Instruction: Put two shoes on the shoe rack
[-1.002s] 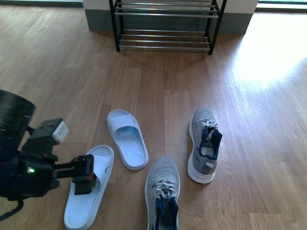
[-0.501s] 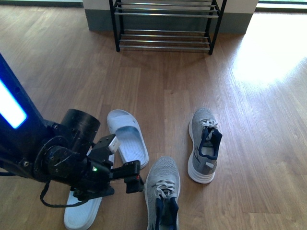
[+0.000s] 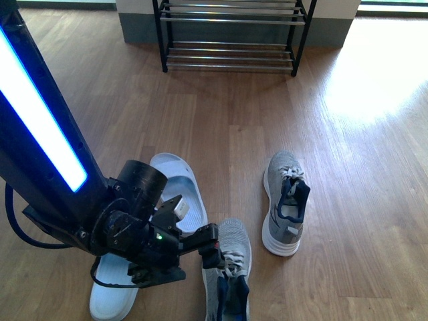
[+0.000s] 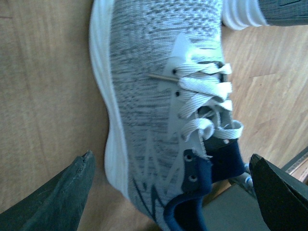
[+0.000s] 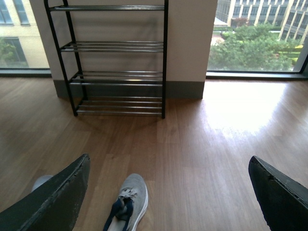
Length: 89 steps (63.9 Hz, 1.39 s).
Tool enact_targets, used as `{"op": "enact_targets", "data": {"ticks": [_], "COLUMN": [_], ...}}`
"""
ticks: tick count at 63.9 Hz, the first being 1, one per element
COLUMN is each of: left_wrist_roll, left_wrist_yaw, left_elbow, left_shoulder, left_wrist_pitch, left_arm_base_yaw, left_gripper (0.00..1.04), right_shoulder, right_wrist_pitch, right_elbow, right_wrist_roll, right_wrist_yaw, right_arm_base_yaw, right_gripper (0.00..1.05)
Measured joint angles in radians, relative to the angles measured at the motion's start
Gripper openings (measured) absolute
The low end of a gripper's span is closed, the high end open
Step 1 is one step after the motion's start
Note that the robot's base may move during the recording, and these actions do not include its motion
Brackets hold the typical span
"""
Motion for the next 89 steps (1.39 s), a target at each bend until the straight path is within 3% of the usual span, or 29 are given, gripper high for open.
{"op": "enact_targets", "data": {"ticks": [9,22,60,89], "left_wrist_roll": [-0.047,-0.097,0.024,0.035], "left_wrist_yaw": [0.064,0.058,0.006,0.060], "left_elbow": [-0.001,-0.002,0.142,0.264], "left_shoulder": [0.000,0.011,0.137,0.194], "left_wrist_pitch": [0.069,0.058,-0.187,-0.216], "left_arm_base_yaw": [-0.036,-0.054,-0.066,-0.100], "left_gripper": [0.95,0.95,0.95,0.95], "right_shoulder": [0.000,0.000,0.000,0.000], "right_wrist_pitch": [0.000,0.000,0.000,0.000], "right_elbow": [0.000,0.000,0.000,0.000], "right_wrist_roll": [0.000,0.000,0.000,0.000], "right_wrist_yaw": [0.000,0.000,0.000,0.000], "right_arm_base_yaw": [0.000,0.000,0.000,0.000], "right_gripper": [0.96,0.96,0.96,0.96]}}
